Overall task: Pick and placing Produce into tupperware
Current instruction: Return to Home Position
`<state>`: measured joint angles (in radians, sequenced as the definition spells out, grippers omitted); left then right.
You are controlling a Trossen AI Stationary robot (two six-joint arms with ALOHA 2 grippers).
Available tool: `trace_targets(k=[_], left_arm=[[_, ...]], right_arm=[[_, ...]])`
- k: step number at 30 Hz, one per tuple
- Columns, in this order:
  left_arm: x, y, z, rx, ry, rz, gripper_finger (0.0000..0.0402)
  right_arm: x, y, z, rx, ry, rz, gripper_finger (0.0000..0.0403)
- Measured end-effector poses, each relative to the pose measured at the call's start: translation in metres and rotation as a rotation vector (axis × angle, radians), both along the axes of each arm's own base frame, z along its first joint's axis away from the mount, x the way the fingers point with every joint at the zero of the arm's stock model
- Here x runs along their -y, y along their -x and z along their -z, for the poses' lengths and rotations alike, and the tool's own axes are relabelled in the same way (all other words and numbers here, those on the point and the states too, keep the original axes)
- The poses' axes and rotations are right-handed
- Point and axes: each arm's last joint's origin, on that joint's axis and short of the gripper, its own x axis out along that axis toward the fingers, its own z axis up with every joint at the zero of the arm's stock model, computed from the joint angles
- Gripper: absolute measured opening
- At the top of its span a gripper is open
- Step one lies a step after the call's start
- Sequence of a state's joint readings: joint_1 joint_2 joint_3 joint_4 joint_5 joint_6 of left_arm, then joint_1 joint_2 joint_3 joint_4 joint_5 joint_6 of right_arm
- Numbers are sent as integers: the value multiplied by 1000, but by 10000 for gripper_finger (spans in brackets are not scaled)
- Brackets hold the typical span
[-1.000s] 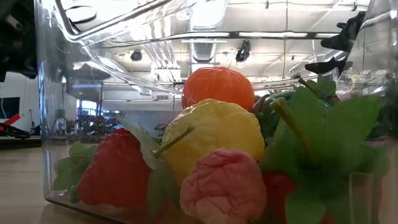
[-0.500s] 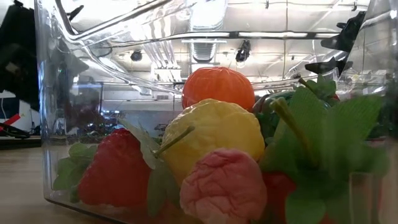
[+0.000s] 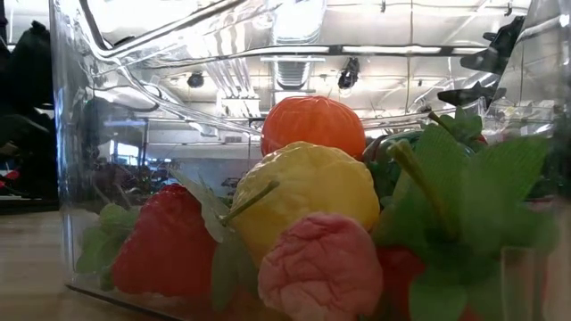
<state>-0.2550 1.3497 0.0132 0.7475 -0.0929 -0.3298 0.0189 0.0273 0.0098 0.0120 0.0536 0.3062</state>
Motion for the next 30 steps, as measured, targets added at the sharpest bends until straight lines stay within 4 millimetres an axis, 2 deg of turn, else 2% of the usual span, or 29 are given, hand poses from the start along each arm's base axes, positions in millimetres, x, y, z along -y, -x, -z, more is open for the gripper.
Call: trace_targets(k=[6,15,30], left_arm=[[0,-1,5,-11,-1,1,240],[3,-12,-8,168,53,8,240],[4,-15,-11,197,59,5,240]], right_arm=[[0,0,0,0,0,0,316],[0,0,0,0,0,-1,316],[0,0,0,0,0,-1,316]])
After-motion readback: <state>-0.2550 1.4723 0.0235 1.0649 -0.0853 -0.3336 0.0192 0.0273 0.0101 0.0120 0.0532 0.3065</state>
